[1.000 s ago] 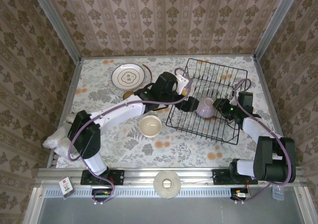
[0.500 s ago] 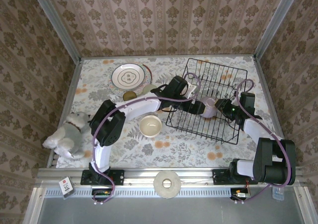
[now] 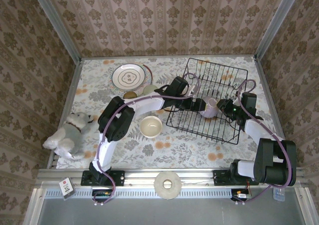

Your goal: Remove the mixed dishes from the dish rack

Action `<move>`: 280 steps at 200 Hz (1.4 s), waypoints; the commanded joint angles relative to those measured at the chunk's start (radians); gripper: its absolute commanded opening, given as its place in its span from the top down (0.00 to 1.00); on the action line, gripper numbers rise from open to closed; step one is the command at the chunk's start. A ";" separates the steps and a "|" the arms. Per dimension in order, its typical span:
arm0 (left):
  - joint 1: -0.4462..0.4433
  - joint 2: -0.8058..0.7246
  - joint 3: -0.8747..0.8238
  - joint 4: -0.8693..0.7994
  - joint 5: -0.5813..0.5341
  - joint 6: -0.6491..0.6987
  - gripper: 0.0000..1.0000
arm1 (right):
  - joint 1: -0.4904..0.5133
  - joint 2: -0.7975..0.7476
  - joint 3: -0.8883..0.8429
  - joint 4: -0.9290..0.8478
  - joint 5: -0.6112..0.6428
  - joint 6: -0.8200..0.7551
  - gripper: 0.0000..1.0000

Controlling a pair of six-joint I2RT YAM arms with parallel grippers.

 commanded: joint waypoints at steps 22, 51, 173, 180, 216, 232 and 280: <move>0.009 0.041 0.015 0.095 0.094 -0.051 0.08 | -0.008 0.067 -0.065 -0.173 0.107 0.007 1.00; 0.013 0.063 0.032 0.082 0.091 -0.065 0.08 | -0.009 0.068 -0.066 -0.172 0.107 0.007 1.00; 0.027 0.118 -0.041 0.495 0.219 -0.248 0.12 | -0.012 0.077 -0.064 -0.166 0.093 0.007 1.00; 0.027 0.114 -0.052 0.526 0.223 -0.260 0.14 | -0.012 0.071 -0.063 -0.170 0.090 0.007 1.00; 0.020 0.086 -0.085 0.634 0.238 -0.284 0.26 | -0.013 0.008 -0.042 -0.226 0.093 -0.001 1.00; 0.013 0.092 -0.084 0.680 0.248 -0.307 0.31 | -0.014 -0.028 -0.027 -0.260 0.098 -0.001 1.00; -0.017 0.122 -0.049 0.726 0.264 -0.310 0.42 | -0.015 -0.088 0.025 -0.351 0.127 -0.012 1.00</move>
